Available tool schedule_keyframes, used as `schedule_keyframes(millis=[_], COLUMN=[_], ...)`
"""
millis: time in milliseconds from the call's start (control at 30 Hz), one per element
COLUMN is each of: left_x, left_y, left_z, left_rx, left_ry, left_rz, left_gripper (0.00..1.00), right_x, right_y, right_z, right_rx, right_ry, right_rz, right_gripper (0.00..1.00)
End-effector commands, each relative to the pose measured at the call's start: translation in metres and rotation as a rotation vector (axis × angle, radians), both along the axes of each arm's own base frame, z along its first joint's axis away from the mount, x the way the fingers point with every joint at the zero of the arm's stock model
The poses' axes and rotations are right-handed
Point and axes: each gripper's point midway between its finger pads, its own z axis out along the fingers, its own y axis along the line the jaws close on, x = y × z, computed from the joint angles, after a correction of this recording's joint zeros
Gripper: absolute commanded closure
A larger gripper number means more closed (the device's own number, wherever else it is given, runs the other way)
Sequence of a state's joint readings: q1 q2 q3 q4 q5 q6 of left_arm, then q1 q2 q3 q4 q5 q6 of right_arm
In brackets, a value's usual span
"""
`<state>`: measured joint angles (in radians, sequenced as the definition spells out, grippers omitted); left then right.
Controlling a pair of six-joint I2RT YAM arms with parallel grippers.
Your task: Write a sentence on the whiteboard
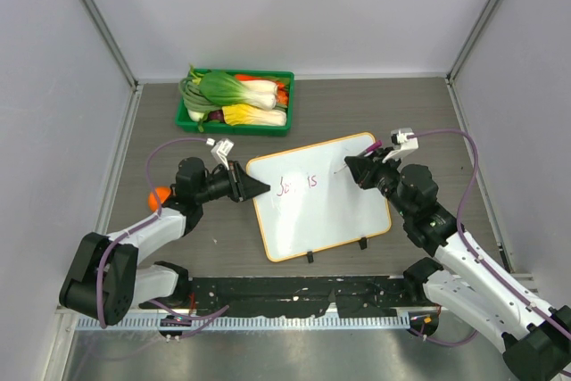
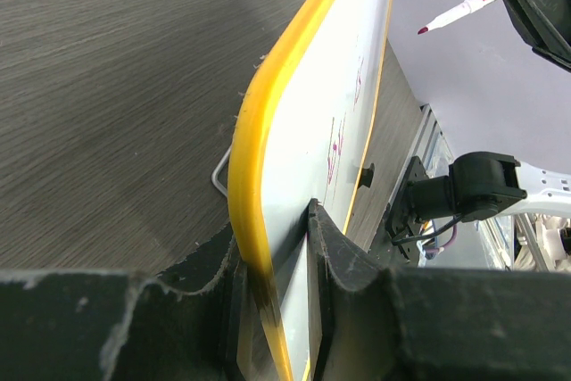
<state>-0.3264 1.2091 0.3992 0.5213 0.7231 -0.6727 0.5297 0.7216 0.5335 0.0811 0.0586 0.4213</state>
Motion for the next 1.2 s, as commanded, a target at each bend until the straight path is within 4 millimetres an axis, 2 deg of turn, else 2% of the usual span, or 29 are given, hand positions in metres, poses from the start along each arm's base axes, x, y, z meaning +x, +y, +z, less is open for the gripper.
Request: schedule_keyframes(millis=[0, 1167], left_x=[0.0083, 0.0074], left_y=[0.0193, 0.0185], left_z=[-0.0425, -0.0415], left_rx=[0.171, 0.167], left_ry=[-0.022, -0.025], left_rz=[0.078, 0.071], left_gripper=[1.0, 1.0], right_x=[0.0021, 0.0013], right_y=[0.0008, 0.0012], right_z=[0.0155, 0.0174], right_rx=[0.016, 0.025], right_ry=[-0.057, -0.061], right_rz=[0.004, 0.007], right_gripper=[0.99, 0.99])
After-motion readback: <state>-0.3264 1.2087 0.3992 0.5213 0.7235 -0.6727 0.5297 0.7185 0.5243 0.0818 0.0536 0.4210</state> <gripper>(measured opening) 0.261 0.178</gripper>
